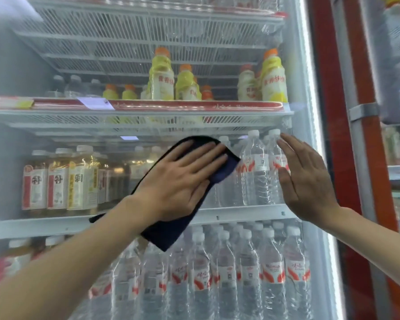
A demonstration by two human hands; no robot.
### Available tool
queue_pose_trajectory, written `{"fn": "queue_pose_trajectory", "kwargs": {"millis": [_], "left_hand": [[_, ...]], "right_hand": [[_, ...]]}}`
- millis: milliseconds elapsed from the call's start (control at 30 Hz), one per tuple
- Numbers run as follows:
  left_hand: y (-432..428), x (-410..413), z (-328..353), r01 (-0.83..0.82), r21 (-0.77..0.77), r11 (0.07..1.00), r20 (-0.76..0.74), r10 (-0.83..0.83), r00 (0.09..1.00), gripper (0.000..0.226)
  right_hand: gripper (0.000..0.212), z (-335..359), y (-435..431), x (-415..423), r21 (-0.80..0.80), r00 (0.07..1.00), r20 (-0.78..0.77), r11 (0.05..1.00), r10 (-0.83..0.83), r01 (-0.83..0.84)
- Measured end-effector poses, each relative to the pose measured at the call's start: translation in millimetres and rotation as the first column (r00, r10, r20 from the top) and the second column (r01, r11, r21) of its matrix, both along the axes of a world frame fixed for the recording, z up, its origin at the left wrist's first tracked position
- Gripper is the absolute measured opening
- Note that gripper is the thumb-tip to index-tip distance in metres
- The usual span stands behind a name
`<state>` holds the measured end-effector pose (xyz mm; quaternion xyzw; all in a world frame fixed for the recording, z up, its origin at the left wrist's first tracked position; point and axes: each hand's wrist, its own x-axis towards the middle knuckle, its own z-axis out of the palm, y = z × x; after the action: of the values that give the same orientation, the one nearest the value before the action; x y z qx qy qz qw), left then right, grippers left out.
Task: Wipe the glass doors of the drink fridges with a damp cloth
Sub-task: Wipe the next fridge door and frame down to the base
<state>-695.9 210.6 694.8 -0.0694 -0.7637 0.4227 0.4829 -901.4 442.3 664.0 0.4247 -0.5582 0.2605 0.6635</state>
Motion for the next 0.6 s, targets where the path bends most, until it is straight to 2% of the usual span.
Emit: {"fn": "queue_pose_trajectory", "kwargs": {"millis": [100,200,267,367,433,533,600], "left_hand": [[11,-14,23,-0.009,0.215,0.977,-0.174,0.047,0.984,0.061],[27,-31,0,0.032,0.287,0.957,-0.269,0.048,0.962,0.062],[41,-43,-25,0.074,0.303,0.950,-0.282,0.015,0.959,0.063],[69,-60,-81,0.018,0.256,0.966,-0.148,0.021,0.989,0.063],[73,-59,-99,0.000,0.154,0.988,-0.021,0.004,1.000,0.063],[55,-46,-47,-0.014,-0.065,0.998,0.107,0.021,0.994,0.060],[53,-48,1,-0.013,-0.012,1.000,0.021,0.014,1.000,0.059]], "right_hand": [[0.056,-5,3,-9,0.004,0.999,0.026,1.000,0.022,-0.022],[0.057,-10,0,-13,0.001,0.999,0.023,0.999,0.040,-0.040],[0.057,-9,1,-13,0.004,0.999,0.024,0.999,0.048,-0.048],[0.056,-10,3,-14,0.039,0.995,0.038,0.995,0.090,-0.092],[0.055,-6,13,-18,0.070,0.991,0.033,0.989,0.131,-0.134],[0.055,0,34,-36,0.073,0.998,0.007,0.995,0.068,-0.068],[0.058,-2,39,-45,0.080,0.999,0.015,0.996,0.030,-0.031]]}}
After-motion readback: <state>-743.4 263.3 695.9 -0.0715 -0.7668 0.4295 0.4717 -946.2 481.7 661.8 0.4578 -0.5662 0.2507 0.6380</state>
